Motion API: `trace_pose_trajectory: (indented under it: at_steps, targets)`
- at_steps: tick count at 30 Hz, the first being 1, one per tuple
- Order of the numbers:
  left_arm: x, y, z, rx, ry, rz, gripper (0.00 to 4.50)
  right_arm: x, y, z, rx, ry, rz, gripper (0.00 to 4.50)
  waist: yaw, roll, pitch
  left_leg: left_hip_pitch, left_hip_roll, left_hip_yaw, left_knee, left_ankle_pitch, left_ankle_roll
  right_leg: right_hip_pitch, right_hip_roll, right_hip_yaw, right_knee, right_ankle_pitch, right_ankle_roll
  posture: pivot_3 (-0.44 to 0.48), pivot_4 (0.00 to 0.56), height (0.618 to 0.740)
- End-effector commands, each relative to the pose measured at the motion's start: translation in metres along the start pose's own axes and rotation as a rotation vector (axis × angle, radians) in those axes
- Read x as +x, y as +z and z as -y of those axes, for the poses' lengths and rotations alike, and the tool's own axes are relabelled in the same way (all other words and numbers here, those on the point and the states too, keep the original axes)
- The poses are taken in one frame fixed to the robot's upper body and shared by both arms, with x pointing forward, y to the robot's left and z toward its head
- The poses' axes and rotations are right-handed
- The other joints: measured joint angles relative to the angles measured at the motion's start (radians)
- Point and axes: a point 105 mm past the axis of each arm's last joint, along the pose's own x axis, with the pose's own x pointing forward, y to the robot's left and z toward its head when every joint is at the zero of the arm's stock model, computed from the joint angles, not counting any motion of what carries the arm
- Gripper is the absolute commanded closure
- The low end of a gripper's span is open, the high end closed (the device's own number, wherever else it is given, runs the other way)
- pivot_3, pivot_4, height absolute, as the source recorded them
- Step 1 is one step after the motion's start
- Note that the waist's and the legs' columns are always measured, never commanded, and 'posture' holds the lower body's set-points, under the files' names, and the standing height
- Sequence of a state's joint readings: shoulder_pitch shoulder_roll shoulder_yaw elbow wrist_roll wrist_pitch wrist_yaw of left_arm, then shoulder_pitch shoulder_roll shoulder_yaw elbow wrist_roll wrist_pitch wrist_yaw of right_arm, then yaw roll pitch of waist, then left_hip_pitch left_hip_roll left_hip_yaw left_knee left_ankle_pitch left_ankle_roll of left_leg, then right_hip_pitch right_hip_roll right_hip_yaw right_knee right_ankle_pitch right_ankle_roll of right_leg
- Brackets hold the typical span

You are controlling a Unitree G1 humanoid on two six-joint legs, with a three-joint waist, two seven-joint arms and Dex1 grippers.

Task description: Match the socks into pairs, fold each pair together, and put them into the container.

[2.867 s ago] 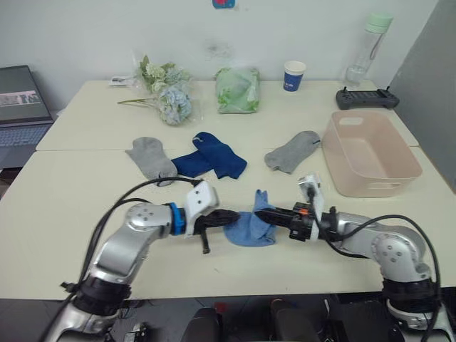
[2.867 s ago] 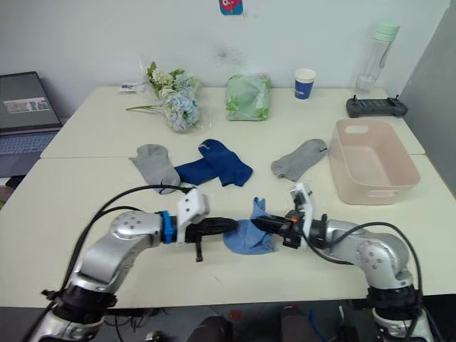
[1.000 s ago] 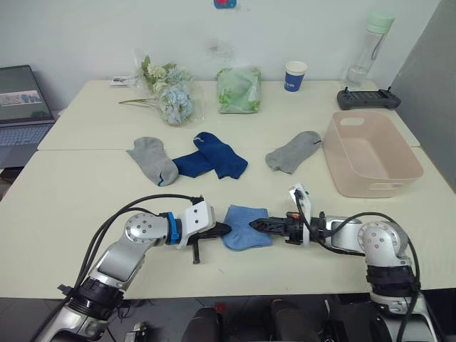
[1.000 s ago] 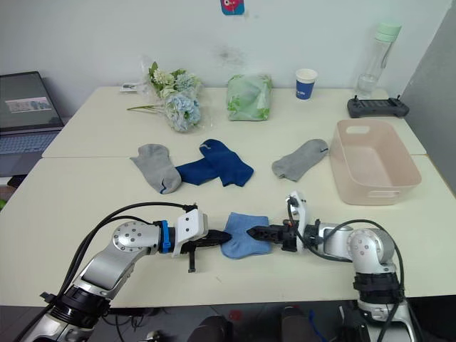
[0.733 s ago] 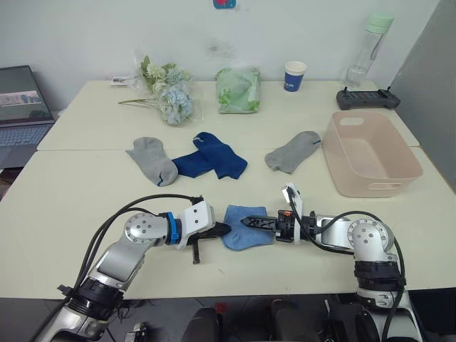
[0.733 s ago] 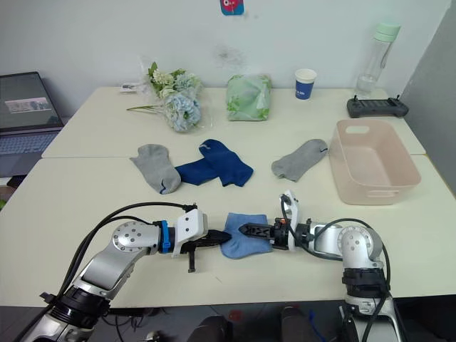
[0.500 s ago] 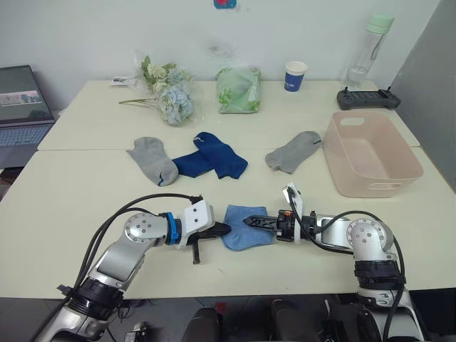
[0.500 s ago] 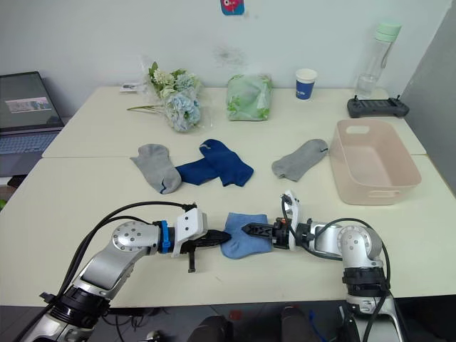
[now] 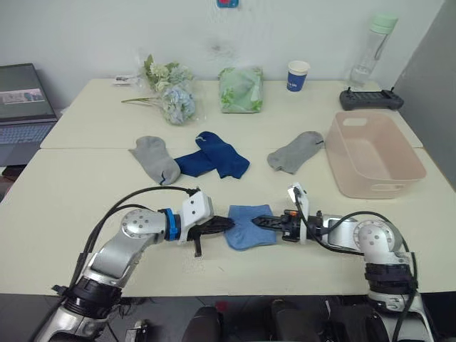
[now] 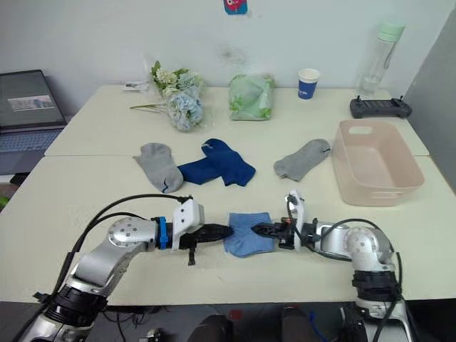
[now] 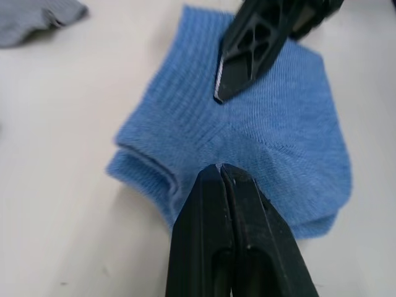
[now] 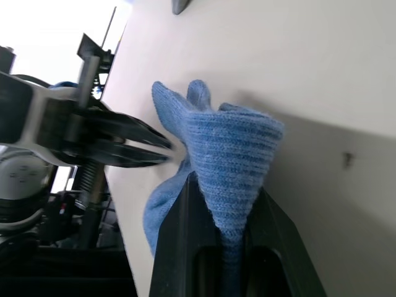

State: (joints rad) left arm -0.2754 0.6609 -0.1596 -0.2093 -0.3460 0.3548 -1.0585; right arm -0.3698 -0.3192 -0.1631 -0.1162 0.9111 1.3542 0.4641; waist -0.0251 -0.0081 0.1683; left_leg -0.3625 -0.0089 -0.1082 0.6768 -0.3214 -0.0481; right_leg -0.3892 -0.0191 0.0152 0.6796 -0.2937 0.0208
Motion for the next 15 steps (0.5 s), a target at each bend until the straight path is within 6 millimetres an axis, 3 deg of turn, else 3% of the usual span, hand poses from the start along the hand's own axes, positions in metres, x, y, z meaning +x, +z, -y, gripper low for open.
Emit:
trace_pose_trajectory:
  at_steps: [1,5,10,13,15]
  targets:
    - [-0.006,0.06,-0.008,-0.007,-0.006,0.175,3.01,-0.032,0.031,-0.013,-0.094,0.003,0.116,4.5,0.001,0.0,0.001,0.0,0.0,0.0,0.0,0.0,0.0,0.0,0.0,0.0,0.0,0.0,0.0,0.0,0.15,0.74]
    - [0.0,0.113,-0.025,0.034,0.018,0.294,1.77,-0.078,0.075,-0.029,-0.23,-0.067,0.227,4.5,-0.003,0.0,0.002,0.0,-0.001,0.001,0.001,0.0,0.0,0.0,0.001,0.0,0.0,0.0,0.001,0.0,0.15,0.74]
    - [0.013,0.157,-0.031,0.114,0.037,0.391,0.19,-0.128,0.128,-0.044,-0.381,-0.225,0.369,4.5,-0.009,0.0,0.002,0.0,0.0,0.005,-0.001,0.0,0.001,0.0,0.001,0.0,-0.001,0.0,0.001,0.0,0.15,0.74]
    - [0.024,0.177,-0.031,0.132,0.024,0.448,0.03,-0.157,0.154,-0.044,-0.485,-0.363,0.414,4.5,-0.004,0.0,0.003,-0.001,0.0,0.005,-0.001,0.0,0.001,-0.001,0.001,0.001,-0.002,0.0,0.001,0.0,0.15,0.74]
    - [0.036,0.192,-0.029,0.149,0.016,0.493,0.03,-0.194,0.185,-0.04,-0.675,-0.6,0.458,4.5,-0.003,0.003,0.004,-0.001,-0.001,0.007,0.0,0.0,0.001,-0.001,0.001,0.001,-0.002,0.0,0.001,0.0,0.15,0.74]
